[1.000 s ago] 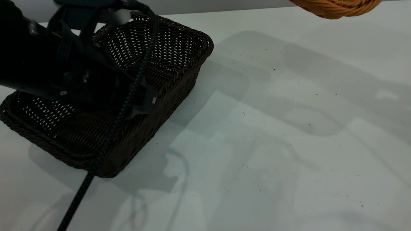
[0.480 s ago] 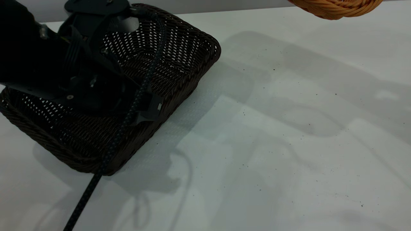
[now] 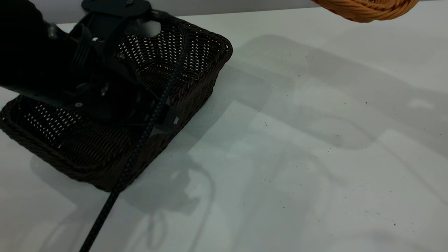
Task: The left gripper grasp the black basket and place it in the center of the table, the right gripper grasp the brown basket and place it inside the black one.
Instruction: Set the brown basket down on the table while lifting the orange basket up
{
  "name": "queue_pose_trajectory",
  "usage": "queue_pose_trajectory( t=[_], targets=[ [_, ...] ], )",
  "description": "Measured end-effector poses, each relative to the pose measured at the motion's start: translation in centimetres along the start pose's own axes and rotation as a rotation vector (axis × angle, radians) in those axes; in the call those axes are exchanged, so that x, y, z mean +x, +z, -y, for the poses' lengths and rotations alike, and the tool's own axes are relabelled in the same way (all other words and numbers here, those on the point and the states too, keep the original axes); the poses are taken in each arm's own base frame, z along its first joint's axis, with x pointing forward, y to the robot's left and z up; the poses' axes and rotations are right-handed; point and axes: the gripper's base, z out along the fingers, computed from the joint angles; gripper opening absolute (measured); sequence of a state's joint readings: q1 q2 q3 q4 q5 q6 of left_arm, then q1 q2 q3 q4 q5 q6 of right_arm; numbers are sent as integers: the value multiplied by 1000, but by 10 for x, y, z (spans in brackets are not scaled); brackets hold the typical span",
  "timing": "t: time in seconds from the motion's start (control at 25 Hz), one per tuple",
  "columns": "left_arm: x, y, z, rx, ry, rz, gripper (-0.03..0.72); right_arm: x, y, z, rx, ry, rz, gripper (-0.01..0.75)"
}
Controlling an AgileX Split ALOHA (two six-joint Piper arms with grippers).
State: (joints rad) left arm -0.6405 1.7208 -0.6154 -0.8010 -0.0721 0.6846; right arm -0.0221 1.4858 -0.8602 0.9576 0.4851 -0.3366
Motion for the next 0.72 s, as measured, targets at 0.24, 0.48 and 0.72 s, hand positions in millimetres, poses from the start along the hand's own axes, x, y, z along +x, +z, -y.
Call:
queue_pose_trajectory(
  t=[0.24, 0.48, 0.72],
  targets=[
    [-4, 0, -2, -30, 0, 39, 382, 0, 0, 0, 0, -3, 0, 100],
    [-10, -1, -1, -16, 2, 47, 360, 0, 0, 0, 1, -17, 0, 100],
    [-18, 10, 2, -7, 24, 39, 335, 0, 0, 0, 1, -20, 0, 99]
  ],
)
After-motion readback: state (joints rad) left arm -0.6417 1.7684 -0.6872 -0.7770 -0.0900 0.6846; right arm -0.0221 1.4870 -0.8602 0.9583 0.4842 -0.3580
